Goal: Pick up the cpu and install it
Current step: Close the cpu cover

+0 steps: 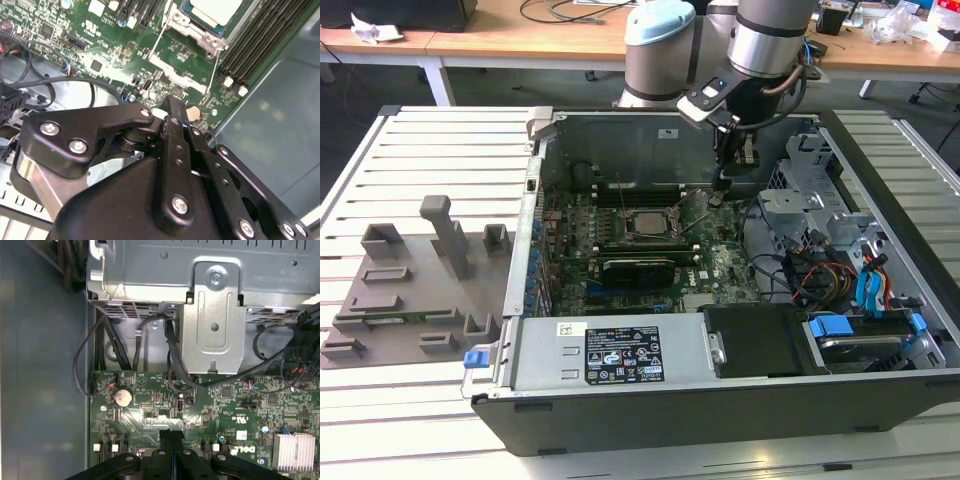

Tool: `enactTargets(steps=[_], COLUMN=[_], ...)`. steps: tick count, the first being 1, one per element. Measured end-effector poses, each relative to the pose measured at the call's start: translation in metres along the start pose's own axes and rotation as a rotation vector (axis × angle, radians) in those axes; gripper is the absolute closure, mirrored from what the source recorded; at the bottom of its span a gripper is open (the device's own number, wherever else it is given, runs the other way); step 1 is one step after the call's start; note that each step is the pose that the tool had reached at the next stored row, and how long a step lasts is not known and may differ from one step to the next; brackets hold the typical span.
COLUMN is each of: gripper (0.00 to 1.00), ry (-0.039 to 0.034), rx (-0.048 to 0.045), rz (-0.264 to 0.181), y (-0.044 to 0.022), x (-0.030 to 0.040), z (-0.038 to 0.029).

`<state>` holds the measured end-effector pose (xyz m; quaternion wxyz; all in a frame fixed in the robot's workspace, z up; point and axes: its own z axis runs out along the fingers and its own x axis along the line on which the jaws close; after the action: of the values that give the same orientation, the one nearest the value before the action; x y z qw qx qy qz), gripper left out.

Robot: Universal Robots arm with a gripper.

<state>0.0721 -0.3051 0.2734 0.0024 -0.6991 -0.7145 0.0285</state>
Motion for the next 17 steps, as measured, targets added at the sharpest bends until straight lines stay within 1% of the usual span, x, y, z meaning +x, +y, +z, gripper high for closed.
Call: enactTargets(steps=[2, 3, 5, 6, 8, 9, 10, 12, 17], gripper=[0.89, 0.89, 0.89, 0.89, 0.89, 0.89, 0.89, 0.89, 0.89], ry=[-0.0001, -0.0008, -0.0018, -0.0023, -0.0026, -0.0025, -0.0026, -0.0025, -0.0025], rx=[0.0008, 0.0004, -0.0004, -0.0010, -0.0012, -0.0012, -0.0012, -0.0012, -0.0012], rz=[-0.005, -0.017, -0.040, -0.054, -0.058, -0.059, -0.059, -0.059, -0.058], y=[0.0019, 0.0021, 0.0023, 0.0024, 0.0025, 0.0020, 0.0016, 0.0006, -0.0004], x=[0.0003, 0.0004, 0.0006, 0.0007, 0.0008, 0.0010, 0.0011, 0.0012, 0.0012], z=[0.0084, 0.0114, 0.0152, 0.0184, 0.0223, 0.0263, 0.0284, 0.0303, 0.0309])
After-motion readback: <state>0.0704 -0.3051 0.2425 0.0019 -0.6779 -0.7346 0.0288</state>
